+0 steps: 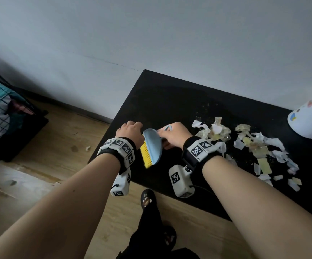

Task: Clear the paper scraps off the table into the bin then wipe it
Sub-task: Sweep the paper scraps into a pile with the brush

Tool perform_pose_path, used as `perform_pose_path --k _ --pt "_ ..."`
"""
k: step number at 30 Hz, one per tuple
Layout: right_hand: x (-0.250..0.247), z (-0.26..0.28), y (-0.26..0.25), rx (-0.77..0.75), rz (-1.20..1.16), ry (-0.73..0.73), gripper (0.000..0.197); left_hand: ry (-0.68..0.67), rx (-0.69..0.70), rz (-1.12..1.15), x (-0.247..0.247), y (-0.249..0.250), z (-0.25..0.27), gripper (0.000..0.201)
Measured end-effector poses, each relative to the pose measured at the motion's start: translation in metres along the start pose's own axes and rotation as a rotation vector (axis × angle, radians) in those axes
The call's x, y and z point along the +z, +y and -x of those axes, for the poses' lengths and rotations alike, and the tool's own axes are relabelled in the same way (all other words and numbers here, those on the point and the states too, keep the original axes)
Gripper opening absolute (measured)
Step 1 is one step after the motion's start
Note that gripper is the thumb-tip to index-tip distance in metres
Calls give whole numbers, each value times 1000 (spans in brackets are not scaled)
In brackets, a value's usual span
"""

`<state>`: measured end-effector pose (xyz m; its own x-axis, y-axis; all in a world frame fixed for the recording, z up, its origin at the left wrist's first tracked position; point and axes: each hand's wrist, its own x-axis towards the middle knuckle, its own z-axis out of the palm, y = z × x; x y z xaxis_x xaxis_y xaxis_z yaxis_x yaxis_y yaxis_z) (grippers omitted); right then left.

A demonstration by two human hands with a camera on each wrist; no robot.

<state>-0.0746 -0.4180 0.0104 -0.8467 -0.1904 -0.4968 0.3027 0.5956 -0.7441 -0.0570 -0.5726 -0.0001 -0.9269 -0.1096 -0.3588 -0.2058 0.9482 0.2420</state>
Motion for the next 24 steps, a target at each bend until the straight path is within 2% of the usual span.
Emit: perform_pose_path --k 4,8,11,13,17,19,20,22,24 --pt "-21 6 18 49 38 43 23 3 67 -48 0 6 4 52" --pt "-75 16 42 130 173 215 28 -31 115 -63 -1 26 3 52" --pt "-109 30 55 132 287 349 32 -54 154 -76 1 45 3 51" --pt "-122 36 61 103 300 387 33 -62 185 -87 2 60 2 50" --pt "-119 44 68 46 177 271 32 -94 227 -103 3 83 1 51" --pt "-115 46 71 23 246 177 27 -107 245 -107 2 94 -1 51" --pt "-114 46 72 38 304 153 32 -107 254 -108 1 98 -1 52" --pt "-120 45 75 77 376 171 40 -97 276 -115 0 108 -4 52" --pt "-132 45 76 68 353 219 37 -90 303 -129 0 116 -7 52"
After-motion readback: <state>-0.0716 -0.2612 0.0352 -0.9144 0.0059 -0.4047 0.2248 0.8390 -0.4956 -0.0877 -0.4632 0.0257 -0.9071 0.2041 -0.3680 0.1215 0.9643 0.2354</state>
